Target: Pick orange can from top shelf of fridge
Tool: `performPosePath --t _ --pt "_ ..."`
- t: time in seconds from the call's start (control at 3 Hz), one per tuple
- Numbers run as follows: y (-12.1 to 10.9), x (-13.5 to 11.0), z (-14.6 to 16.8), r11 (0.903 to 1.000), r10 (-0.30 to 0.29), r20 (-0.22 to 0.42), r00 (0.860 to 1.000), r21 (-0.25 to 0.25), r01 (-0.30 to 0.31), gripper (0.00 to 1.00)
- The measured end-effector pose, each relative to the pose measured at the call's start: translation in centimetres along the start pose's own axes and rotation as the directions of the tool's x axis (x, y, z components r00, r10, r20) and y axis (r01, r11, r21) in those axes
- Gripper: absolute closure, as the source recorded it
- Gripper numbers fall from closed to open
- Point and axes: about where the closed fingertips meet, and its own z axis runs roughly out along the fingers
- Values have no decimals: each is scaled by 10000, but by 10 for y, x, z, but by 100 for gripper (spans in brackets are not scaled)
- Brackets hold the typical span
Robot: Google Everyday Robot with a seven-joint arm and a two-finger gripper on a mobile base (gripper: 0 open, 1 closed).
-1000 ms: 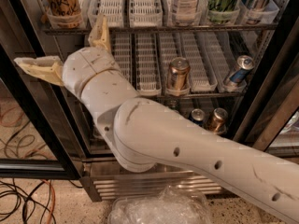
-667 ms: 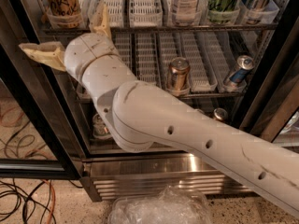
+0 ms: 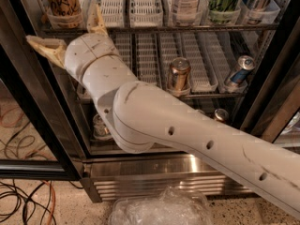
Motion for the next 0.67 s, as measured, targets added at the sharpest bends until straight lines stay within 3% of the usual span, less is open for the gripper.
performPosePath --t 0.33,0.67 --pt "0 0 0 10000 0 0 10000 0 0 42" --pt "0 0 0 10000 0 0 10000 0 0 54"
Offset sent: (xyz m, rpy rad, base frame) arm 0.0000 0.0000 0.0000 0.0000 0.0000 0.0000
